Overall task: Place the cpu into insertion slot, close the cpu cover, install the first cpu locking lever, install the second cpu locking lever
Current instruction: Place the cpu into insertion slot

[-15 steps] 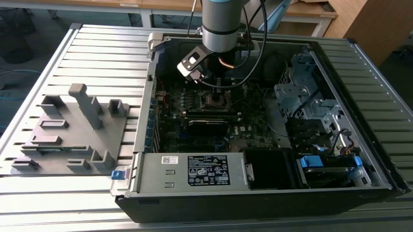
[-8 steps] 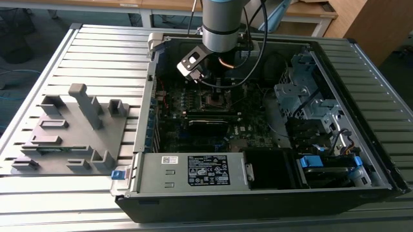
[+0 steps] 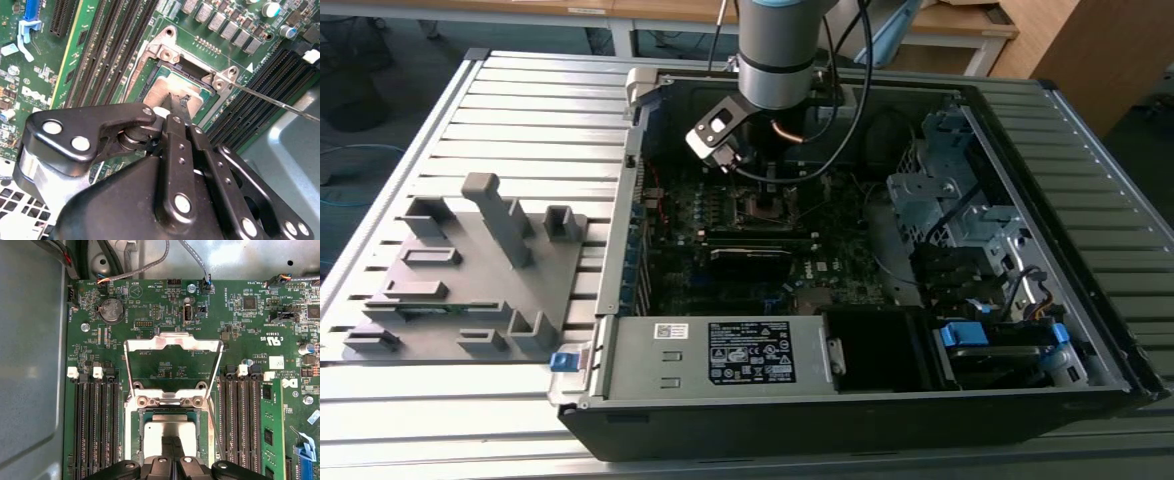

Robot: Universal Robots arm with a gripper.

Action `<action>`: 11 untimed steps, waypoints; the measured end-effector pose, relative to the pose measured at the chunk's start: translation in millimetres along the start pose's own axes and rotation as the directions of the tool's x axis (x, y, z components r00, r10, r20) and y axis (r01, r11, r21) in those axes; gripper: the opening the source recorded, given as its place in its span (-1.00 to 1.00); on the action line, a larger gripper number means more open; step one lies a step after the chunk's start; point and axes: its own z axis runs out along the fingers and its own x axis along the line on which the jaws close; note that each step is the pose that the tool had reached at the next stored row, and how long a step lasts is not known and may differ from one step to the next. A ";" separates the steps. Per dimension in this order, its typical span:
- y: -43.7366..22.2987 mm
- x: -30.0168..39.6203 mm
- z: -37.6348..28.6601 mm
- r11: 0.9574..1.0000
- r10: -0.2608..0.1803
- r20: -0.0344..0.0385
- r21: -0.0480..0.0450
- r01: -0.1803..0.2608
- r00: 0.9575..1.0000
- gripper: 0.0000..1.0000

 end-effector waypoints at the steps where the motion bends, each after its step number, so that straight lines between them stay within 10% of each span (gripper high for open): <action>1: 0.0 0.0 0.3 1.000 0.001 0.000 0.000 -0.001 1.000 -0.80; 11: -0.3 -0.1 3.8 1.000 0.018 0.002 0.000 -0.018 1.000 -0.80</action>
